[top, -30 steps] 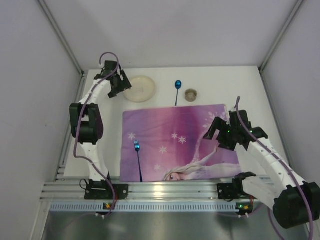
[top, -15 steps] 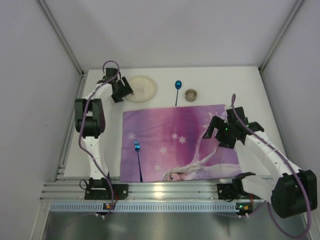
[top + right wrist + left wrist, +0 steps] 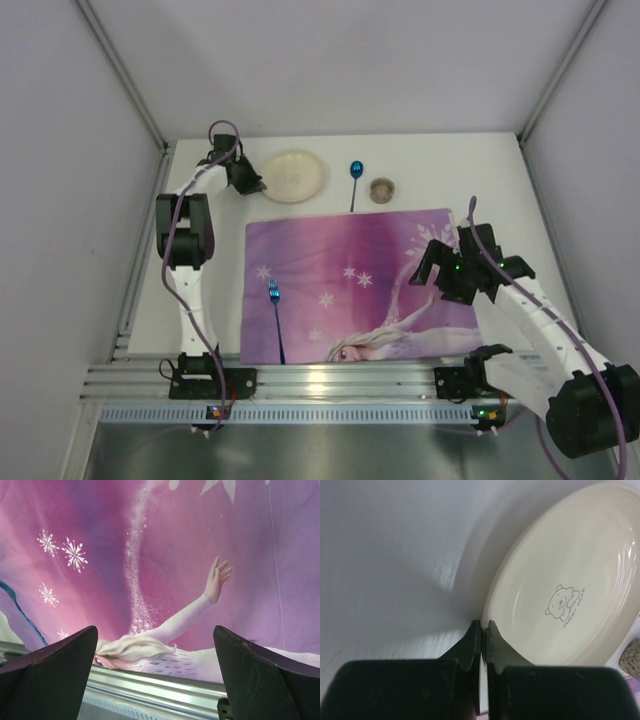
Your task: Set the dinner table for one person
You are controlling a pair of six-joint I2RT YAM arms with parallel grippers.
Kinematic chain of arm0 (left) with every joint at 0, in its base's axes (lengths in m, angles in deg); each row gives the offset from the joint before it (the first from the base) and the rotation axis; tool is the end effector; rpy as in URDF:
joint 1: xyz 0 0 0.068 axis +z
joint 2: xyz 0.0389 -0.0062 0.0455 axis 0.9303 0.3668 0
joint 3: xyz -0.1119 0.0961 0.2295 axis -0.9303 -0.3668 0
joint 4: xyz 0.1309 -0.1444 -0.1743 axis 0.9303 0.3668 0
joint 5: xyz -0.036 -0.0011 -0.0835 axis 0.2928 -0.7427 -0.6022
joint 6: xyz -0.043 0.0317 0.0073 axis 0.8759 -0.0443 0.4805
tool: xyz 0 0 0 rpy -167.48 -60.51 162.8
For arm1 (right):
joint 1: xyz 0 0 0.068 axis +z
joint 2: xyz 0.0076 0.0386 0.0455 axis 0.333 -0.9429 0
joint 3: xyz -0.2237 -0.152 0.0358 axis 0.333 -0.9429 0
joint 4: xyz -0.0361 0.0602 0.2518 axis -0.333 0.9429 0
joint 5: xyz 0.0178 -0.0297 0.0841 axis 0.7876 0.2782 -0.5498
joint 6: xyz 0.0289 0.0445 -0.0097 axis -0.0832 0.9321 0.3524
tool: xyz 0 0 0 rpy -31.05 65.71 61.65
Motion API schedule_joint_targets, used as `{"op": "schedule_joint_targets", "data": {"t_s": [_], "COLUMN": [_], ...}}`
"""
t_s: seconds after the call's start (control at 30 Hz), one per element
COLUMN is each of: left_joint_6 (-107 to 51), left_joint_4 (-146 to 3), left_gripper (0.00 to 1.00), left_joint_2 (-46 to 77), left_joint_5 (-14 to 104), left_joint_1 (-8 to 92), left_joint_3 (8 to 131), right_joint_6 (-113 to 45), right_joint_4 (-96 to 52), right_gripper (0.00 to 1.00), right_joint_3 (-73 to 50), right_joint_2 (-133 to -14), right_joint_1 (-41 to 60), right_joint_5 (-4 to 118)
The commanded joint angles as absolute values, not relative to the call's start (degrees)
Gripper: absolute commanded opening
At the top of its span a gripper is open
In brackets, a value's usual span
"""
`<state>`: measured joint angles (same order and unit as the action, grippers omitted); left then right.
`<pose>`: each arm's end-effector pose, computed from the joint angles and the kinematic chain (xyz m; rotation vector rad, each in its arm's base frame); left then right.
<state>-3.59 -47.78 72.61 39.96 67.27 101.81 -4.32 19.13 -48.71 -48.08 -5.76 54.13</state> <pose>0.5138 -0.0189 0.1601 -0.6479 2.4106 -0.5597 0.1727 0.0489 0.2224 0.4638 2.6442 0.5453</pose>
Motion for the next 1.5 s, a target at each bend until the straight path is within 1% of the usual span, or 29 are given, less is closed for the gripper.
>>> {"op": "schedule_joint_targets", "data": {"t_s": [0.0, 0.07, 0.17, 0.23, 0.3, 0.37, 0.43, 0.47, 0.53, 0.63, 0.8, 0.83, 0.87, 0.9, 0.93, 0.97, 1.07, 1.1, 1.17, 1.2, 1.23, 1.27, 1.3, 1.33, 1.37, 1.4, 1.43, 1.47], "left_joint_6": [-4.4, -5.5, -10.4, -16.8, -20.3, -21.3, -21.4, -21.0, -19.9, -18.6, -19.1, -19.3, -19.7, -20.0, -20.3, -20.9, -21.4, -21.5, -22.6, -23.3, -24.1, -25.4, -26.0, -26.6, -27.8, -28.1, -27.9, -24.9], "left_joint_4": [-48.8, -49.0, -45.4, -41.8, -42.3, -43.5, -43.7, -44.4, -45.7, -47.9, -46.8, -46.3, -46.0, -45.7, -45.1, -44.1, -42.4, -41.9, -40.5, -39.6, -38.5, -37.0, -33.7, -31.7, -30.2, -27.9, -28.3, -29.4], "left_gripper": [0.0, 0.0, 0.0, 0.0, 0.0, 0.0, 0.0, 0.0, 0.0, 0.0, 0.0, 0.05, 0.16, 0.35, 0.69, 0.98, 0.99, 0.99, 0.98, 0.99, 0.99, 0.97, 0.96, 0.94, 0.91, 0.87, 0.83, 0.83], "left_joint_2": [64.9, 59.8, 53.3, 48.3, 44.3, 40.0, 37.5, 36.8, 35.4, 34.8, 36.8, 37.2, 37.6, 38.1, 38.1, 38.1, 37.5, 38.2, 40.3, 44.0, 46.5, 49.5, 56.1, 59.6, 63.2, 69.7, 72.0, 73.5], "left_joint_5": [32.4, 27.5, 25.0, 29.0, 31.6, 31.5, 33.4, 33.5, 34.5, 34.5, 36.5, 36.3, 35.6, 35.5, 35.7, 35.9, 39.3, 42.5, 46.8, 50.2, 52.2, 54.6, 56.1, 59.3, 60.5, 61.5, 60.0, 59.3], "left_joint_1": [67.1, 66.8, 64.5, 61.0, 58.5, 54.5, 49.9, 48.4, 44.1, 40.4, 38.1, 38.0, 37.8, 37.4, 37.0, 36.8, 36.8, 36.8, 36.8, 36.9, 36.8, 36.8, 36.8, 36.8, 36.8, 37.0, 37.6, 38.5], "left_joint_3": [101.1, 99.3, 95.2, 92.4, 83.5, 74.9, 70.5, 66.3, 61.8, 58.2, 58.5, 59.0, 59.3, 59.7, 60.7, 61.3, 65.9, 67.8, 75.5, 79.0, 86.8, 91.4, 96.3, 106.1, 111.0, 115.9, 121.7, 122.7], "right_joint_6": [-6.4, -7.9, -10.1, -10.9, -11.6, -11.9, -12.1, -12.3, -12.5, -12.8, -13.1, -13.2, -13.5, -13.8, -13.9, -14.4, -14.4, -14.1, -13.2, -13.0, -12.6, -12.1, -11.9, -11.5, -11.2, -11.1, -10.9, -10.7], "right_joint_4": [18.7, 18.4, 18.2, 18.2, 18.0, 17.7, 17.6, 17.5, 17.6, 17.5, 17.6, 17.7, 17.7, 17.8, 18.0, 18.3, 18.5, 18.5, 18.4, 18.4, 18.3, 18.1, 17.8, 17.8, 17.8, 17.9, 18.1, 18.3], "right_gripper": [1.0, 1.0, 1.0, 1.0, 1.0, 1.0, 1.0, 1.0, 1.0, 1.0, 1.0, 1.0, 1.0, 1.0, 1.0, 1.0, 1.0, 1.0, 1.0, 1.0, 1.0, 1.0, 1.0, 1.0, 1.0, 1.0, 1.0, 1.0], "right_joint_3": [-46.3, -44.1, -40.4, -38.5, -36.3, -34.9, -34.6, -34.6, -35.1, -37.0, -41.3, -41.8, -42.8, -43.3, -43.8, -44.5, -45.3, -45.4, -45.4, -45.4, -45.5, -45.5, -45.6, -45.7, -45.7, -45.7, -45.7, -45.6], "right_joint_2": [-48.0, -49.2, -52.3, -54.1, -55.0, -55.2, -55.1, -55.0, -54.3, -52.9, -49.8, -49.3, -48.9, -48.0, -47.7, -47.4, -46.1, -46.1, -46.0, -46.1, -46.2, -46.3, -46.3, -46.3, -46.1, -45.8, -45.6, -45.0], "right_joint_1": [-6.2, -6.2, -6.6, -7.1, -8.2, -9.3, -10.0, -10.8, -11.5, -12.6, -14.5, -14.9, -15.3, -15.6, -16.0, -16.5, -17.2, -17.2, -17.3, -17.3, -17.3, -17.2, -17.3, -17.2, -17.3, -17.3, -17.3, -17.3], "right_joint_5": [55.5, 56.3, 57.8, 58.5, 58.1, 58.1, 57.8, 57.7, 57.1, 56.7, 55.9, 55.9, 55.8, 55.7, 55.6, 55.6, 55.3, 55.2, 54.9, 54.3, 54.1, 53.6, 53.2, 53.2, 53.1, 53.2, 53.1, 53.0]}}
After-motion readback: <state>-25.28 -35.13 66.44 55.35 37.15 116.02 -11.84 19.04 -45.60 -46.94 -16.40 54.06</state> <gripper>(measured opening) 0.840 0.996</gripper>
